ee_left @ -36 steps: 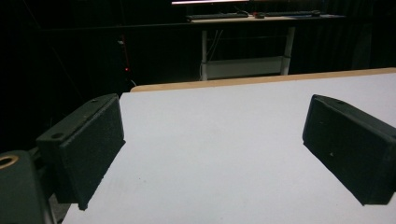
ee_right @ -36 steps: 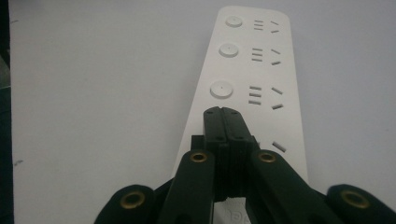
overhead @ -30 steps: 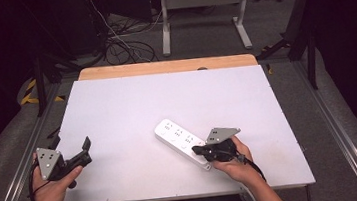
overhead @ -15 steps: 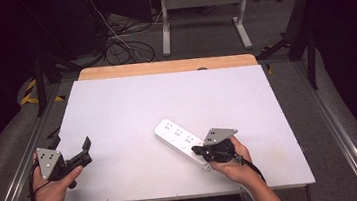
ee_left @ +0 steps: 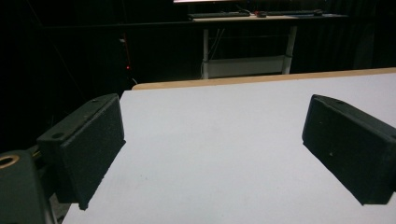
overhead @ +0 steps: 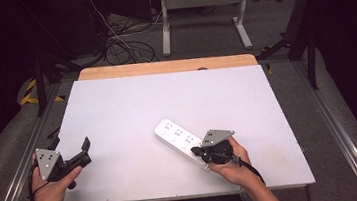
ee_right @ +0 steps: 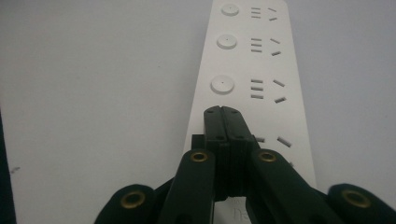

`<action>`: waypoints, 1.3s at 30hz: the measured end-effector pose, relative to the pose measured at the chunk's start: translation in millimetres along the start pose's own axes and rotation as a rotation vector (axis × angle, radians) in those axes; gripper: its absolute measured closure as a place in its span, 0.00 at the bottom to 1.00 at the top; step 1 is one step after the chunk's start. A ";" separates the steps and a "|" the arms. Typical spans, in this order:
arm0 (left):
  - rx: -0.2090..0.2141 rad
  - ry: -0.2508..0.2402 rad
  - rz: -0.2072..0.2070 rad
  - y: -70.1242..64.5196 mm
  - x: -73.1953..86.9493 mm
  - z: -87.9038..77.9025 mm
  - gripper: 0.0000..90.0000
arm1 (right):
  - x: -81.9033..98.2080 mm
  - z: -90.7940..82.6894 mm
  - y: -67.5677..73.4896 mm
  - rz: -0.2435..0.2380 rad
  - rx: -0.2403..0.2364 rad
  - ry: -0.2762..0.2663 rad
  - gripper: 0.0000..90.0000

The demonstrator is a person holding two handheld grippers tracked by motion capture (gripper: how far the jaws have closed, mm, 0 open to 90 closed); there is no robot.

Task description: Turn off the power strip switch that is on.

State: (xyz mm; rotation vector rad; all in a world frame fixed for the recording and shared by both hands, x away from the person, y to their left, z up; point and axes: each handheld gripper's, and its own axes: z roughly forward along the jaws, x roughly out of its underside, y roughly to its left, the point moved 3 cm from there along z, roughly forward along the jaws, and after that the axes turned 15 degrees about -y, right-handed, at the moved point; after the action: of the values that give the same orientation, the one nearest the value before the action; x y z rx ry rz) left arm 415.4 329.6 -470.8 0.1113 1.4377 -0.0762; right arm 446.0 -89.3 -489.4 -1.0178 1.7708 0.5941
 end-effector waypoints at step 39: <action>0.004 0.005 -0.009 -1.0 1.0 1.0 0.07 | -4.1 -2.5 -3.0 0.030 -0.001 0.040 1.00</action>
State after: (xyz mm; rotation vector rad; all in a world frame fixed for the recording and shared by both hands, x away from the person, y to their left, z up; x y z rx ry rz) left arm 416.4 328.5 -471.7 0.1081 1.4435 -0.0857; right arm 448.0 -91.3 -484.5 -1.0118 1.8237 0.5966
